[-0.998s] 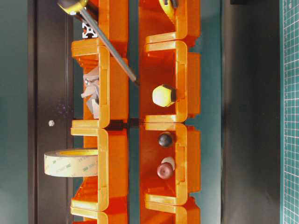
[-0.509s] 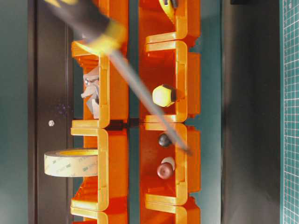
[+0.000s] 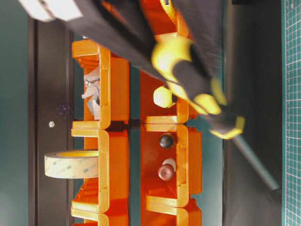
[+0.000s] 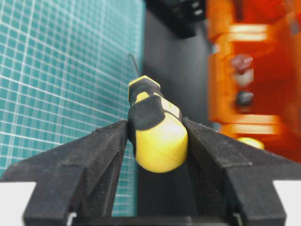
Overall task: Pick screwdriver from container rack with right arm.
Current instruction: 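Lower the held screwdriver onto the teal mat with the right gripper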
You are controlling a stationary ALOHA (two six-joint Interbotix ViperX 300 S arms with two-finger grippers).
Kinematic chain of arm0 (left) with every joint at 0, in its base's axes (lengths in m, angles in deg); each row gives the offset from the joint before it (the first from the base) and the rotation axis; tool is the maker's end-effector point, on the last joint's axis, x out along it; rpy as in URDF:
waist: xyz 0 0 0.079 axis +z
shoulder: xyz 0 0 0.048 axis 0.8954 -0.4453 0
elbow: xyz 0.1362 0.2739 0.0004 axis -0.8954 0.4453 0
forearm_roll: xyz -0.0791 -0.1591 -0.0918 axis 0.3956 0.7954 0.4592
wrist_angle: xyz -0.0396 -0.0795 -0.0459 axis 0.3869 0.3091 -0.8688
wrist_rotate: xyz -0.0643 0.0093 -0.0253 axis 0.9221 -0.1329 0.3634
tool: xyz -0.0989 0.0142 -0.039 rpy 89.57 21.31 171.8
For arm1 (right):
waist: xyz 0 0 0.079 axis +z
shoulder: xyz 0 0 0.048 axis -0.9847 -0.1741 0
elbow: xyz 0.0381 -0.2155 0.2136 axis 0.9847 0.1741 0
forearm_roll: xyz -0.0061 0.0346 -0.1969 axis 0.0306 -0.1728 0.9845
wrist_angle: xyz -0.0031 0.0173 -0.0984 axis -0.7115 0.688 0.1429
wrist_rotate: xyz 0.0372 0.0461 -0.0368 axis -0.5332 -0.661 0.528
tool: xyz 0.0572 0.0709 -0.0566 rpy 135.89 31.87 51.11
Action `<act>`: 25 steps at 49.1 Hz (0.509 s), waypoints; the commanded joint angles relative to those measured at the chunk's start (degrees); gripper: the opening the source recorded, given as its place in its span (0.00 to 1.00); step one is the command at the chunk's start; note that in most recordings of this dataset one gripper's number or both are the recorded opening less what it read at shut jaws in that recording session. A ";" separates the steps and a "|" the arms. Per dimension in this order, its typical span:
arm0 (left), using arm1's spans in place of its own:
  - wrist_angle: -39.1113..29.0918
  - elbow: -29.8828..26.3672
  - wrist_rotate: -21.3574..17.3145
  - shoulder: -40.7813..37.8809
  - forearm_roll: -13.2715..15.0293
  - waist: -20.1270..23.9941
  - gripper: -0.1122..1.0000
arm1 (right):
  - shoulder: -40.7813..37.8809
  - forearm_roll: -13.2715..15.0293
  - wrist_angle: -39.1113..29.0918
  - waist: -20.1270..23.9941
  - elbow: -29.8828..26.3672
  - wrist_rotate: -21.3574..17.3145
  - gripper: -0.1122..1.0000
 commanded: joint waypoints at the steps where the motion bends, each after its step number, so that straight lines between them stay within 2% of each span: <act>1: 0.35 -1.85 0.26 -0.44 -0.09 -0.09 0.10 | 2.11 1.41 2.90 -1.76 0.97 -3.34 0.46; 6: 0.35 -1.76 0.26 -0.53 -0.09 -0.09 0.10 | 1.93 1.85 5.01 -3.08 2.29 -8.26 0.45; 14: 0.35 -1.58 0.18 -0.70 -0.09 0.26 0.10 | 1.93 1.93 5.89 -3.43 3.08 -13.01 0.45; 25: 0.35 -1.58 0.09 -0.70 -0.09 0.62 0.10 | 1.85 1.85 9.05 -3.43 3.16 -15.03 0.45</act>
